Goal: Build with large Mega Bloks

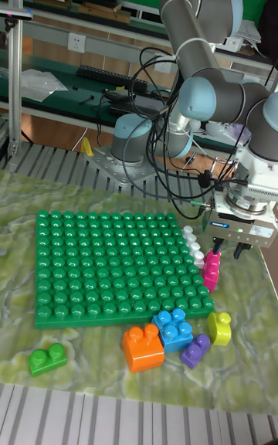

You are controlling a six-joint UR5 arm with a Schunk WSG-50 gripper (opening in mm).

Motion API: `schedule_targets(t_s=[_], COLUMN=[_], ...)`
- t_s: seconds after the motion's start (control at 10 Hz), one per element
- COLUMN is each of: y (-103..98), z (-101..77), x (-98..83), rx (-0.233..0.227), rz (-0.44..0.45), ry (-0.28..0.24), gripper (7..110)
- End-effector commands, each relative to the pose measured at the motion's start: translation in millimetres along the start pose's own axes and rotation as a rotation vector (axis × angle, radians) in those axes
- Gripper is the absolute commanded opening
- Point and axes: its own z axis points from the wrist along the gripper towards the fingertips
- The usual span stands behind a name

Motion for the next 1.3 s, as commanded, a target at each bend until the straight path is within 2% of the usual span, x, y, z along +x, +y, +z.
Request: schedule_targets(t_s=[0.0, 0.1, 0.4, 0.8, 1.2], y=[-10.9, -19.7, -22.2, -12.9, -9.6], z=[5.6, 8.6, 16.3, 30.5, 34.9], x=[-5.4, -8.5, -12.5, -8.4, -3.6], rx=[0.013, 0.041, 0.046, 0.046, 0.043], rz=[0.044, 0.056, 0.074, 0.094, 0.09], ry=[0.013, 0.004, 0.003, 0.013, 0.026], gripper=[44, 44, 44, 44, 44])
